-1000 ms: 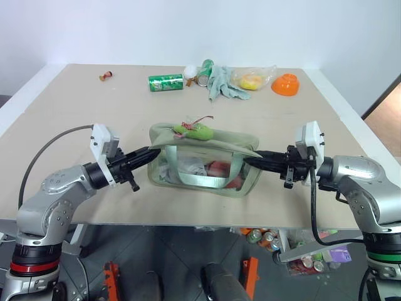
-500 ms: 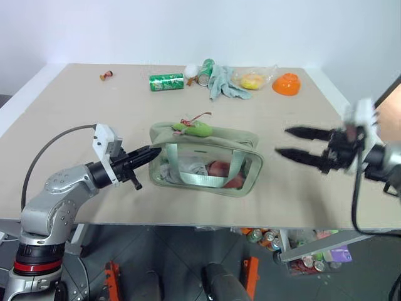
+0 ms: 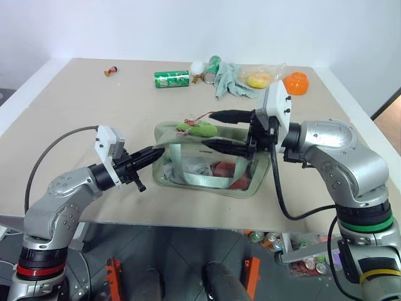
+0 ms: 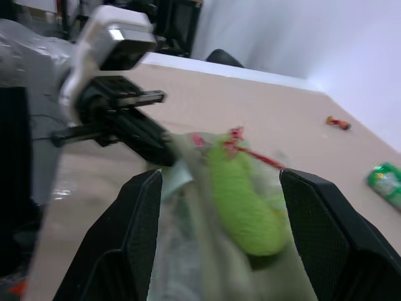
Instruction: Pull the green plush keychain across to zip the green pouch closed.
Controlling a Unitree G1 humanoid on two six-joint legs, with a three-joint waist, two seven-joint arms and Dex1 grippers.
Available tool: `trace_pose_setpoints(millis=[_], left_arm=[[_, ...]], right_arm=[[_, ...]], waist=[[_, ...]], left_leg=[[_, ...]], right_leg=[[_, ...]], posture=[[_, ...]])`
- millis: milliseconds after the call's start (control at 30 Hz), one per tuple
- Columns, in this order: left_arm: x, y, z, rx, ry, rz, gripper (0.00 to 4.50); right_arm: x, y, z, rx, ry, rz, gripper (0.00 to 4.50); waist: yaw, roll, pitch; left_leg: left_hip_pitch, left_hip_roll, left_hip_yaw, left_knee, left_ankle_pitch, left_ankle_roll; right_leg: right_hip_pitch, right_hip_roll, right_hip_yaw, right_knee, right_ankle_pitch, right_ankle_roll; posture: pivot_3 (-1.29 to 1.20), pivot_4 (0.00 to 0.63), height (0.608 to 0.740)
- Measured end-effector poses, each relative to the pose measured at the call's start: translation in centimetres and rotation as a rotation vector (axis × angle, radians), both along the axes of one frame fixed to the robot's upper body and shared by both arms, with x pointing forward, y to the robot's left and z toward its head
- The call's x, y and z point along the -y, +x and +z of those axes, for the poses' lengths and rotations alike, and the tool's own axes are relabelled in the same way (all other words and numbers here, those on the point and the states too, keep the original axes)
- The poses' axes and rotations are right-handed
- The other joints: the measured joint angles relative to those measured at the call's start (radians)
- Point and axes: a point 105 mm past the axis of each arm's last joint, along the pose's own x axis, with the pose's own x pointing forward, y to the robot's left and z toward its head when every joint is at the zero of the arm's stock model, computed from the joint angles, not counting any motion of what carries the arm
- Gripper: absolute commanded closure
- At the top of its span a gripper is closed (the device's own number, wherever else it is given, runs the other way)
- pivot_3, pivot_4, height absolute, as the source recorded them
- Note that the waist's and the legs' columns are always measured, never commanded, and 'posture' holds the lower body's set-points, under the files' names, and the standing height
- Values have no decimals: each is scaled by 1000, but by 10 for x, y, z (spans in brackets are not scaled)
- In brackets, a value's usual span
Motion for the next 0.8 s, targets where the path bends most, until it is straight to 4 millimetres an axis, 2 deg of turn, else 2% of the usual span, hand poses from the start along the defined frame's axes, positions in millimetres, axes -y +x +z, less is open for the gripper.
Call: trace_pose_setpoints(millis=[200, 367, 500, 667, 700, 800], left_arm=[[0, 0, -1, -1, -2, 15, 4500], [-1, 0, -2, 1, -2, 21, 4500], [0, 1, -1, 11, 3, 25, 4500], [-1, 1, -2, 20, 14, 32, 4500], [-1, 1, -1, 22, 15, 33, 4500], [-1, 2, -1, 29, 18, 36, 4500]], right_arm=[[-2, 10, -4, -8, 2, -3, 1428], [-8, 8, -8, -17, -9, 30, 1428], [-12, 9, -9, -20, -2, 38, 2528], [-11, 13, -11, -19, 0, 28, 4301], [-12, 13, -11, -14, -2, 27, 4460], [-12, 12, -11, -5, -8, 35, 4460]], waist=[[-1, 0, 0], [-1, 0, 0], [-1, 0, 0], [-1, 0, 0], [-1, 0, 0], [-1, 0, 0]], left_leg=[[2, 1, -1, 0, 0, 0], [2, 1, -1, 0, 0, 0], [2, 1, -1, 0, 0, 0], [2, 1, -1, 0, 0, 0], [2, 1, -1, 0, 0, 0], [2, 1, -1, 0, 0, 0]], right_leg=[[1, 1, -1, 0, 1, -2], [1, 1, -1, 0, 1, -2], [1, 2, -1, 0, 1, -2], [1, 1, -1, 0, 1, -2], [1, 2, -1, 0, 1, -2], [1, 2, -1, 0, 1, -2]], posture=[[0, 150, 740], [0, 150, 740], [0, 150, 740], [0, 150, 740], [0, 150, 740], [0, 150, 740]])
